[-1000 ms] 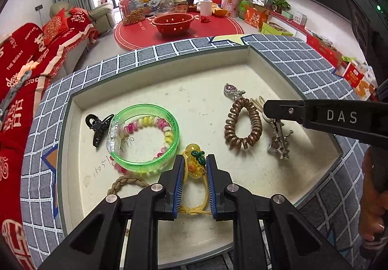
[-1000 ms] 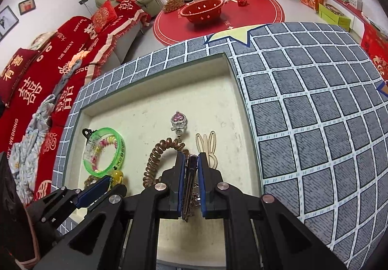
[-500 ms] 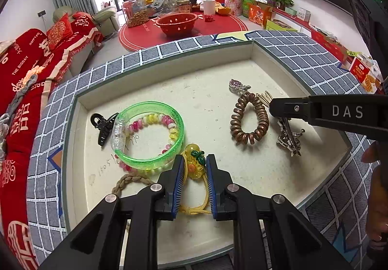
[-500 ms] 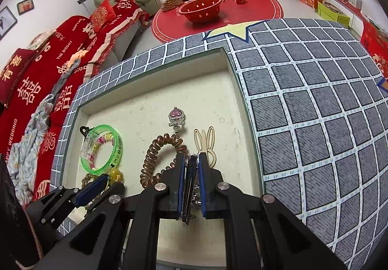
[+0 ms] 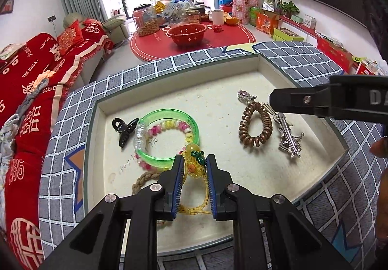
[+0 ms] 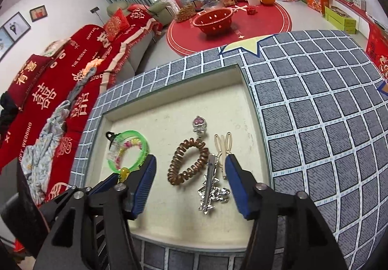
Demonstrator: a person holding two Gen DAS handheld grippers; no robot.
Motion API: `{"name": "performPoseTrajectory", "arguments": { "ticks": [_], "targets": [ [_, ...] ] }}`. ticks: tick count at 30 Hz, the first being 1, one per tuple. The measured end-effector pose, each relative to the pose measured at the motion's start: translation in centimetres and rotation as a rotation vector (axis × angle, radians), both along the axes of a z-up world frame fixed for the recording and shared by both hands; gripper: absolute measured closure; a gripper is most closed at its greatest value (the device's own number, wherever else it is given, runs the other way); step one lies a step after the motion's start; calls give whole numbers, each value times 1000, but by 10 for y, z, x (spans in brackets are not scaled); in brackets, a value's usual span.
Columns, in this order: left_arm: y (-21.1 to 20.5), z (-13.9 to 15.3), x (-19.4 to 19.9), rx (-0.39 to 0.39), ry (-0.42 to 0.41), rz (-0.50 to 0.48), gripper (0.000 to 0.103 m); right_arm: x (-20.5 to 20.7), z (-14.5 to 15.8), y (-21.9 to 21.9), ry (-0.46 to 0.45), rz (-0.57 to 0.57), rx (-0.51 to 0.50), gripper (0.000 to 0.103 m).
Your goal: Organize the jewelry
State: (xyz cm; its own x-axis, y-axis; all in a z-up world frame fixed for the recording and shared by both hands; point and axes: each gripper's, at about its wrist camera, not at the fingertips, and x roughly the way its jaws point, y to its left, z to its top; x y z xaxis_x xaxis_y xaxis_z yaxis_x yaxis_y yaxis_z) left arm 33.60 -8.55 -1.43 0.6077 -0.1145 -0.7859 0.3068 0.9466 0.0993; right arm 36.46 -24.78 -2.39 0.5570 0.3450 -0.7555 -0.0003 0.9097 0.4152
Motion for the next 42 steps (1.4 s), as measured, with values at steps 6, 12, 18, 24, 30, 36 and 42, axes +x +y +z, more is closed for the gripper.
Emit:
{"name": "performPoseTrajectory", "arguments": {
  "ticks": [6,12,18,24,30,36,42],
  "targets": [
    [3,2,-2,4,-8,8,71,-8,8,-6,-18,-14,18,35],
    [7,9,-2,-6,-27,21,71,-15,12,-11,-22,-27,35,35],
    [11,14,-4,-16,-35,30,57,-22,13,-12,-16,-27,42,35],
    [19,26,-17,-26,-101,61,0,-30,12,-11,-11,-27,29,35],
    [27,26,-25,-18,-89,79,0,-37,11,-10,0,-32,16,34],
    [42,22,-33,-20,-48,94,0,-45,12,-3,11,-28,-41,21],
    [52,20,-48,-18,-38,118,0,-55,11,4,30,-32,-108,20]
  ]
}}
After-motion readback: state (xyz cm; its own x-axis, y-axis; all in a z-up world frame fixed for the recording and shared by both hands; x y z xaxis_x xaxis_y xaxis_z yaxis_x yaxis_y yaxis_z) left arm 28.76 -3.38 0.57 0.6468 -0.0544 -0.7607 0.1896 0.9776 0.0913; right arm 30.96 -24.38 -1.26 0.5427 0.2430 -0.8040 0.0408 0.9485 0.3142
